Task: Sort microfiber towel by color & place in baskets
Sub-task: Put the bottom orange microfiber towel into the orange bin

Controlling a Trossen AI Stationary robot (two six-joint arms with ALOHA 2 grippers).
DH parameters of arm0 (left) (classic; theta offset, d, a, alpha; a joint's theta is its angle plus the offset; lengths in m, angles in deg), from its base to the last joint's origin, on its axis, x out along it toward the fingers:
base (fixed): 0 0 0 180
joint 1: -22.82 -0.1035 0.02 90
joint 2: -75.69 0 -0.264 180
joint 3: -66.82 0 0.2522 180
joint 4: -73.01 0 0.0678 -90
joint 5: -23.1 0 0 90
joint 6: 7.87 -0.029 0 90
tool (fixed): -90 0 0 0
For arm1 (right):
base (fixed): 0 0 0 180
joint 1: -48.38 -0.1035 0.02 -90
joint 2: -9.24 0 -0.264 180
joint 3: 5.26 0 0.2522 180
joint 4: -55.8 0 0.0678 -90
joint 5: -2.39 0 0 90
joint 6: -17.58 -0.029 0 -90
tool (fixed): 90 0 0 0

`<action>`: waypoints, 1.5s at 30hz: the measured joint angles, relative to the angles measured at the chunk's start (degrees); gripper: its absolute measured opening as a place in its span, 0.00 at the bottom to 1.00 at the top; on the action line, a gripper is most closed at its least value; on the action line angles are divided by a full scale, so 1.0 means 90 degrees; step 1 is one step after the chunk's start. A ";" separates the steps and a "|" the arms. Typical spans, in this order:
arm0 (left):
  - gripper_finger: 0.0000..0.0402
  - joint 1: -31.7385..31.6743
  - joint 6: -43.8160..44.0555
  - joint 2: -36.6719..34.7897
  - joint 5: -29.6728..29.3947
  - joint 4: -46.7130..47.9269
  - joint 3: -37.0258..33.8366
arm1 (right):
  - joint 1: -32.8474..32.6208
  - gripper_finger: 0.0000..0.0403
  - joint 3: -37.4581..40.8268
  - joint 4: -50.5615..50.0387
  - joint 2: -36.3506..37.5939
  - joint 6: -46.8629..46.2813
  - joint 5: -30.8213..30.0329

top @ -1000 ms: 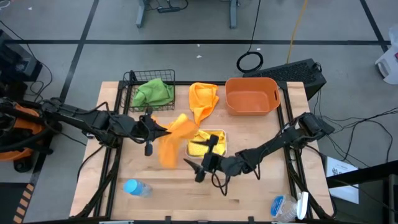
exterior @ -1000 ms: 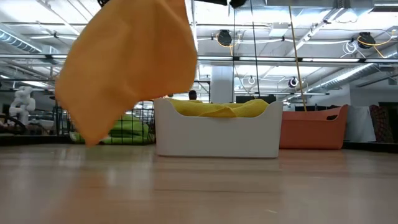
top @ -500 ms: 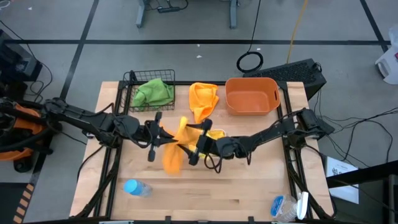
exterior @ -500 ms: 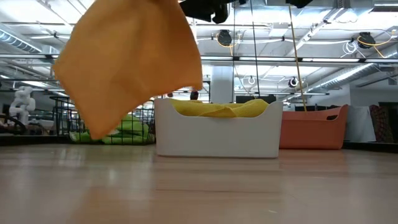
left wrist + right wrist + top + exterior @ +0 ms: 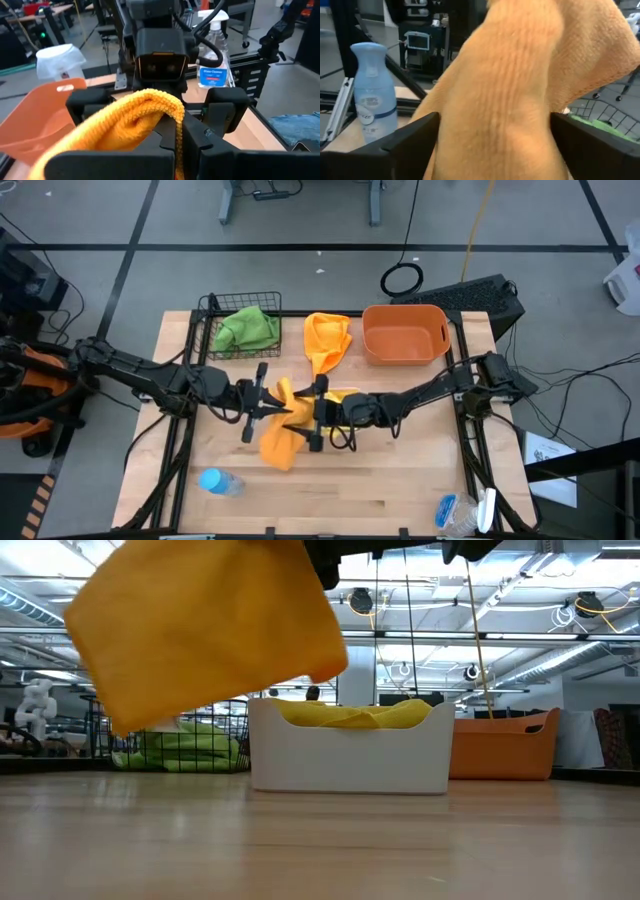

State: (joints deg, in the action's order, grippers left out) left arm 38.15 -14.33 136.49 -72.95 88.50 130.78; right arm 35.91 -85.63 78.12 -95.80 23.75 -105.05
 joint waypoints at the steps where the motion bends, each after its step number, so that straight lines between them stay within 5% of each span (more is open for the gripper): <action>1: 0.01 0.0002 -0.0047 0.0000 0.0003 -0.0019 0.0000 | -0.0007 0.90 -0.0002 -0.0044 0.0000 -0.0036 0.0027; 7: 0.01 -0.0019 -0.0344 -0.0002 -0.0098 -0.0077 0.0000 | -0.0002 0.52 -0.0007 -0.0293 0.0002 -0.0283 0.0159; 13: 0.07 -0.0182 -0.0338 -0.0002 -0.0992 0.0315 0.0000 | -0.0040 0.05 -0.0010 -0.0763 0.0002 -0.0396 0.0135; 23: 0.34 -0.0287 0.0825 -0.0151 -0.1456 0.2016 0.0002 | -0.0129 0.01 -0.0007 -0.1589 0.0263 -0.1216 -0.0048; 29: 0.49 -0.0042 0.1003 -0.0348 -0.1447 0.2097 0.0002 | -0.0268 0.01 -0.0009 -0.1692 0.0391 -0.1330 -0.0039; 42: 0.52 0.1479 -0.0110 -0.0276 -0.1415 0.0899 0.0005 | -0.0294 0.01 -0.0007 -0.1800 0.0446 -0.1856 -0.0033; 45: 0.52 0.1735 -0.0871 0.0127 -0.2002 0.0216 0.0005 | -0.0294 0.01 -0.0007 -0.1735 0.0507 -0.1917 -0.0021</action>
State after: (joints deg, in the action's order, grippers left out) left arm 53.76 -22.17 137.63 -90.97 90.44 130.82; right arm 33.27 -85.70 62.51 -91.23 6.49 -105.24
